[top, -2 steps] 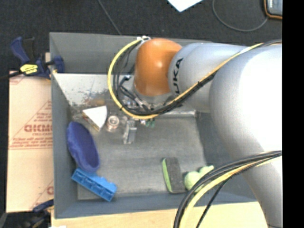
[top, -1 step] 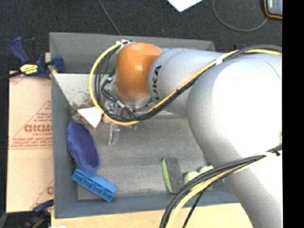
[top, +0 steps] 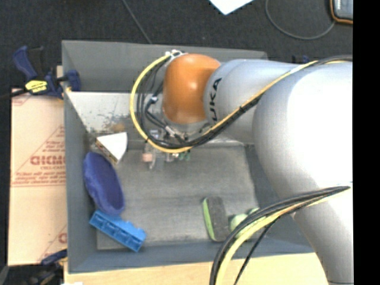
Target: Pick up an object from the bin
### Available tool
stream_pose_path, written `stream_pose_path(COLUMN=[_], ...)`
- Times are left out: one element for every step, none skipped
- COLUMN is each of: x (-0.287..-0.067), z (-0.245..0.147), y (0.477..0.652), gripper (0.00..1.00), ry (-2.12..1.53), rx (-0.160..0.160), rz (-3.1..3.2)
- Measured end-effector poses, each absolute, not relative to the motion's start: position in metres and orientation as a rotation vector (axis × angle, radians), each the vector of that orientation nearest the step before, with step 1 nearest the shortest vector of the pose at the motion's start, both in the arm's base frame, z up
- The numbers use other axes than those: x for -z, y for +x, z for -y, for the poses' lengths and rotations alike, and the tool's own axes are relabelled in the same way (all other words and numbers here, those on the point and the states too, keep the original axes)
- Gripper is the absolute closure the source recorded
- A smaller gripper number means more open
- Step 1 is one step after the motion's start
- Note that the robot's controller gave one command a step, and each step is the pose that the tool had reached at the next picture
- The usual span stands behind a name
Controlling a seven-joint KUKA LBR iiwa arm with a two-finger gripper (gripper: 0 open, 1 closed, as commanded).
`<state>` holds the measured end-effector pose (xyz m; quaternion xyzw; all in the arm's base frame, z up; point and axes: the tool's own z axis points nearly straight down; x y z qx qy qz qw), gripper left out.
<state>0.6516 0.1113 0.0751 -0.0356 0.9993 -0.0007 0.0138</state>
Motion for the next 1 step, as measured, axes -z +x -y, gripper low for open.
stream_pose_path(x=[-0.0751], z=[-0.1113], y=[0.6516], gripper=[1.00], ry=[-0.111], rx=[0.002], rz=[-3.112])
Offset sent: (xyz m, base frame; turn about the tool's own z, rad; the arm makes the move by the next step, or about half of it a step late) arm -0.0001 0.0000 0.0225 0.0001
